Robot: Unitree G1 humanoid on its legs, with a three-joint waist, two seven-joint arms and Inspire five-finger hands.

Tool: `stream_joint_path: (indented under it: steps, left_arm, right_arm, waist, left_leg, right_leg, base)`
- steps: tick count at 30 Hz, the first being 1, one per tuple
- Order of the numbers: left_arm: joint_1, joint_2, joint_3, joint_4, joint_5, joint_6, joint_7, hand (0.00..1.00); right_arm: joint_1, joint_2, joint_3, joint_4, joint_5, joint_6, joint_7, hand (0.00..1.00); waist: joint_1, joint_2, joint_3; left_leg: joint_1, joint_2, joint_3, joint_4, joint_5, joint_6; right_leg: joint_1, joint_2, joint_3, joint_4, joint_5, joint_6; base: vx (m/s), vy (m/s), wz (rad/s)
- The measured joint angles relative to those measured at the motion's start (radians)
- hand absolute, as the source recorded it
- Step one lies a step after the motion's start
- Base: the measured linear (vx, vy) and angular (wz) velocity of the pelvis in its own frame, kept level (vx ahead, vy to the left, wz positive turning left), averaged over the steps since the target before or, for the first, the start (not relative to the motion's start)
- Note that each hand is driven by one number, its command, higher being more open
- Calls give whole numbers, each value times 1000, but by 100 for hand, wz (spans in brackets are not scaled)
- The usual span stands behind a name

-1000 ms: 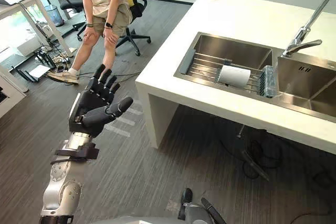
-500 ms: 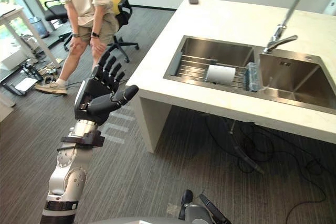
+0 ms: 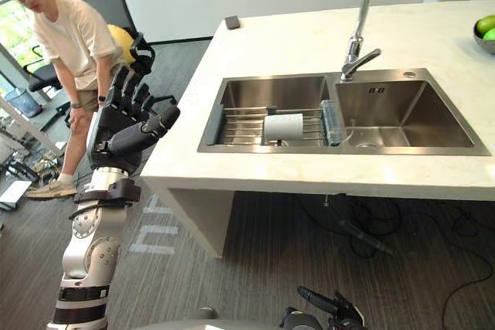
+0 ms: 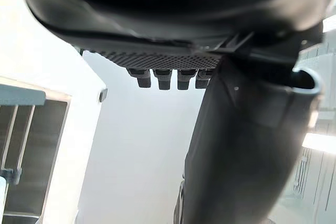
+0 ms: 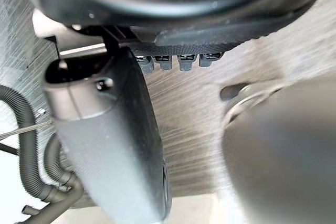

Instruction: Walk over to the sink, pick up the cup, carry it to the dishwasher, place the cup inside the dishwasher, then close the dishwasher door

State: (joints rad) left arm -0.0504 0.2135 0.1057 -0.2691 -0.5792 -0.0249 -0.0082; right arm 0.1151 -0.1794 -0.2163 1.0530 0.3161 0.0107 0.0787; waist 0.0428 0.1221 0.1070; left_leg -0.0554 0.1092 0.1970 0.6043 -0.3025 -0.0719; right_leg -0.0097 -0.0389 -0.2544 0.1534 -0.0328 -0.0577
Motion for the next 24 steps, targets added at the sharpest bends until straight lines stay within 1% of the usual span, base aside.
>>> stream_joint_path:
  steps: [1, 2, 3, 4, 5, 6, 7, 9, 10, 11, 12, 13, 14, 15, 16, 17, 18, 19, 20, 21, 22, 23, 24]
  left_arm:
    - [10, 0, -8, -12, 2, 1, 1, 100]
    - [14, 0, -13, -15, 2, 2, 2, 100]
    - [19, -1, -23, -19, 2, 6, 4, 100]
    - [25, -1, -24, -27, 2, 13, 8, 100]
    - [38, -6, -25, -50, 2, 30, 15, 100]
    - [45, -19, -23, -59, 2, 36, 19, 100]
    - [46, -26, -23, -60, 2, 41, 20, 100]
    - [61, -38, -23, -60, 1, 64, 24, 100]
    - [68, -38, -22, -60, 1, 70, 24, 100]
    - [84, -38, -22, -60, 1, 82, 24, 100]
    - [95, -39, -23, -60, 5, 89, 22, 100]
    - [95, -41, -28, -60, 17, 94, 12, 100]
    - [95, -45, -29, -60, 23, 95, 5, 100]
    - [95, -50, -42, -60, 35, 101, -1, 100]
    - [95, -49, -55, -61, 45, 101, -7, 100]
    - [95, -48, -64, -61, 49, 102, -11, 100]
    - [96, -49, -80, -61, 49, 102, -22, 100]
    - [96, -47, -84, -64, 50, 102, -30, 100]
    - [96, -46, -83, -64, 50, 101, -31, 100]
    - [96, -30, -83, -64, 53, 97, -32, 100]
    - [95, -14, -84, -63, 59, 88, -34, 100]
    - [95, -7, -83, -61, 61, 80, -34, 100]
    - [87, 12, -84, -49, 60, 59, -35, 100]
  right_arm:
    - [-7, 0, 1, 7, -5, 0, -1, 100]
    - [-10, 0, 1, 16, -6, -1, -2, 100]
    - [-17, 0, 2, 33, -7, 0, -5, 100]
    - [-24, 0, 4, 39, -8, 0, -7, 100]
    - [-23, 0, 6, 45, -9, 3, -12, 100]
    - [-26, 0, 3, 51, -10, 9, -19, 100]
    - [-26, 3, 3, 51, -14, 10, -26, 100]
    - [-25, 12, 2, 49, -31, 17, -38, 100]
    - [-25, 13, 2, 49, -32, 21, -39, 100]
    - [-24, 15, -4, 49, -32, 26, -43, 100]
    - [-23, 20, -18, 48, -33, 25, -51, 100]
    - [-22, 25, -34, 42, -33, 22, -64, 100]
    - [-23, 27, -40, 38, -33, 21, -68, 100]
    - [-25, 27, -54, 25, -33, 20, -74, 100]
    - [-25, 29, -57, 17, -32, 18, -80, 100]
    - [-24, 30, -58, 17, -32, 16, -83, 100]
    - [-24, 32, -56, 18, -32, 16, -88, 100]
    - [-32, 39, -58, 19, -33, 16, -99, 100]
    - [-35, 41, -60, 20, -33, 16, -101, 100]
    - [-41, 47, -68, 20, -40, 15, -108, 100]
    - [-41, 52, -89, 23, -43, 17, -110, 100]
    - [-41, 54, -96, 23, -43, 19, -109, 100]
    - [-37, 60, -109, 24, -43, 25, -108, 100]
  waist:
    - [0, 0, 0]
    - [0, 0, 0]
    - [3, 1, 0]
    - [6, 3, -1]
    - [13, 12, -6]
    - [19, 16, -5]
    - [22, 14, -6]
    - [27, -6, -2]
    - [28, -9, -2]
    - [30, -12, -3]
    - [28, -16, -1]
    - [26, -27, 6]
    - [25, -29, 8]
    - [25, -35, 14]
    - [22, -40, 18]
    - [18, -49, 23]
    - [20, -59, 22]
    - [28, -63, 21]
    - [30, -62, 21]
    - [33, -60, 23]
    - [34, -61, 23]
    - [35, -63, 23]
    - [36, -74, 25]
  left_leg:
    - [2, -26, -25, -117, 6, -2]
    - [1, -34, -30, -166, 15, -2]
    - [-2, -49, -44, -254, 55, 1]
    - [-3, -51, -52, -293, 88, 2]
    - [-1, -41, -52, -364, 202, 2]
    - [16, -41, -51, -402, 235, 55]
    - [27, -50, -48, -419, 239, 57]
    - [40, -77, -47, -476, 246, 71]
    - [44, -83, -47, -486, 248, 73]
    - [56, -96, -47, -506, 250, 78]
    - [73, -112, -48, -520, 248, 82]
    - [94, -130, -51, -532, 242, 91]
    - [104, -136, -51, -534, 239, 96]
    - [125, -140, -52, -525, 241, 109]
    - [147, -141, -56, -520, 236, 116]
    - [159, -142, -62, -516, 232, 117]
    - [163, -137, -72, -506, 218, 109]
    - [149, -111, -83, -476, 197, 91]
    - [145, -104, -83, -471, 194, 87]
    - [126, -77, -93, -442, 177, 66]
    - [113, -47, -105, -411, 159, 41]
    - [110, -34, -110, -399, 150, 27]
    - [106, -13, -124, -373, 132, -4]
  right_leg:
    - [16, -9, 7, -19, 3, 5]
    - [24, -13, 10, -29, 5, 9]
    - [34, -18, 15, -43, 9, 19]
    - [36, -18, 17, -49, 9, 24]
    - [37, -7, 20, -57, 7, 35]
    - [39, -2, 24, -64, -3, 48]
    - [43, -11, 23, -66, -11, 50]
    - [39, -36, 11, -69, -15, 70]
    - [37, -42, 7, -66, -18, 74]
    - [31, -59, -1, -41, -29, 89]
    - [17, -82, -7, 17, -58, 104]
    - [-12, -116, -12, 130, -104, 117]
    - [-42, -136, -21, 210, -124, 122]
    - [-102, -178, -41, 384, -133, 120]
    - [-134, -214, -62, 488, -142, 107]
    - [-137, -239, -81, 525, -157, 93]
    - [-145, -272, -91, 532, -181, 84]
    - [-159, -286, -67, 453, -179, 86]
    - [-160, -287, -61, 436, -177, 90]
    - [-165, -286, -14, 369, -163, 106]
    - [-163, -289, 45, 322, -138, 109]
    - [-160, -292, 73, 304, -118, 108]
    - [-136, -300, 119, 265, -39, 101]
  base:
    - [158, 71, -14]
    - [138, 90, -10]
    - [78, 101, -7]
    - [85, 140, -11]
    - [82, 190, -13]
    - [65, 166, -9]
    - [44, 129, 3]
    - [57, 131, 11]
    - [91, 138, 7]
    - [114, 95, 7]
    - [152, 98, 9]
    - [133, 74, 6]
    - [126, 65, 7]
    - [140, 37, 10]
    - [141, 14, 19]
    - [136, -33, 27]
    - [122, -79, 27]
    - [123, -102, 19]
    - [127, -170, 10]
    - [123, -242, 9]
    - [120, -278, 11]
    - [125, -357, 16]
    - [126, -443, 26]
